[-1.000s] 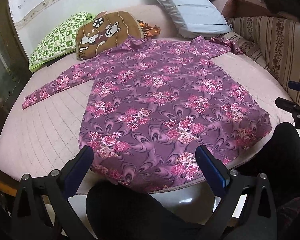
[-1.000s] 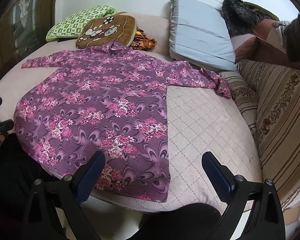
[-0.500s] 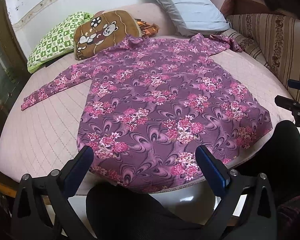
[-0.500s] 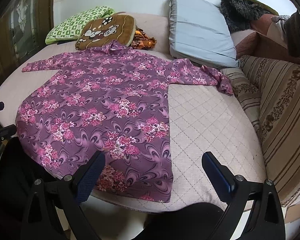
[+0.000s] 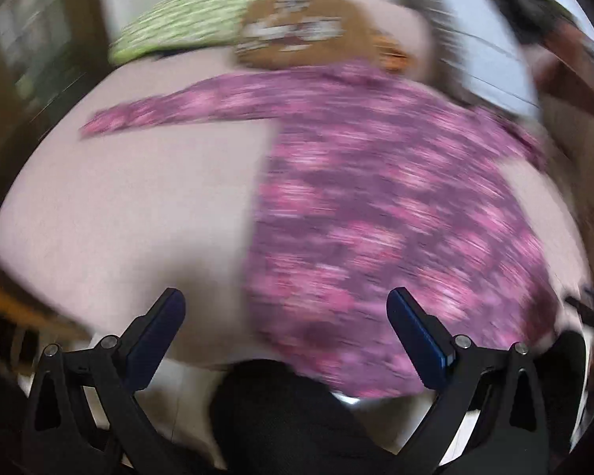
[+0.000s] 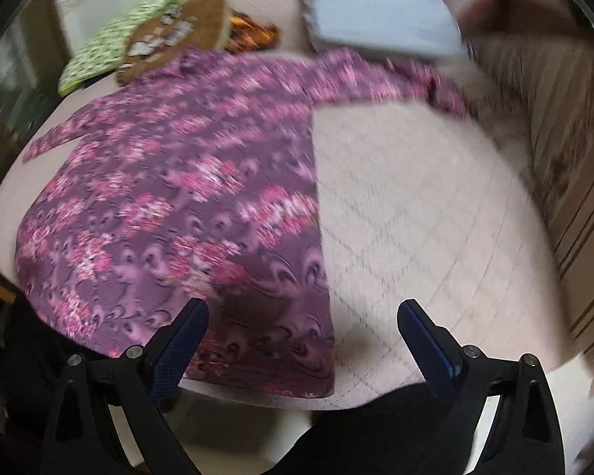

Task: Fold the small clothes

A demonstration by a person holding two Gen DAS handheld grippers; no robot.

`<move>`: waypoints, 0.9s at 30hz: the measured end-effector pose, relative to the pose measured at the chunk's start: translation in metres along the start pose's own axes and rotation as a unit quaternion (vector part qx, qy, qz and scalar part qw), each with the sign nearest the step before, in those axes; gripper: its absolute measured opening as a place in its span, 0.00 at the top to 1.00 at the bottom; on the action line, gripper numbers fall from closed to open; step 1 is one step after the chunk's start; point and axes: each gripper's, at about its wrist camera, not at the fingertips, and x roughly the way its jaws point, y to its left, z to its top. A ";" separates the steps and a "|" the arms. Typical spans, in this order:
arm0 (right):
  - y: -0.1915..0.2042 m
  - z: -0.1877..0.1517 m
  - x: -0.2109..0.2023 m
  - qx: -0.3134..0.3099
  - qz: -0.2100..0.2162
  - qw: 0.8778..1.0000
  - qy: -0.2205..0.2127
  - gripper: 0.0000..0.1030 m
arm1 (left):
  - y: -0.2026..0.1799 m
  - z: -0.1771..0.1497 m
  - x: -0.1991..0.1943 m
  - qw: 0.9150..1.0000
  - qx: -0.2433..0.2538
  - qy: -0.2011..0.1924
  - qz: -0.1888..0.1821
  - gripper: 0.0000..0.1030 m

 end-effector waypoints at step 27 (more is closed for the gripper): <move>-0.023 -0.011 0.027 0.023 0.089 0.995 0.038 0.87 | 0.034 -0.027 0.067 0.966 -0.110 0.149 -0.182 0.38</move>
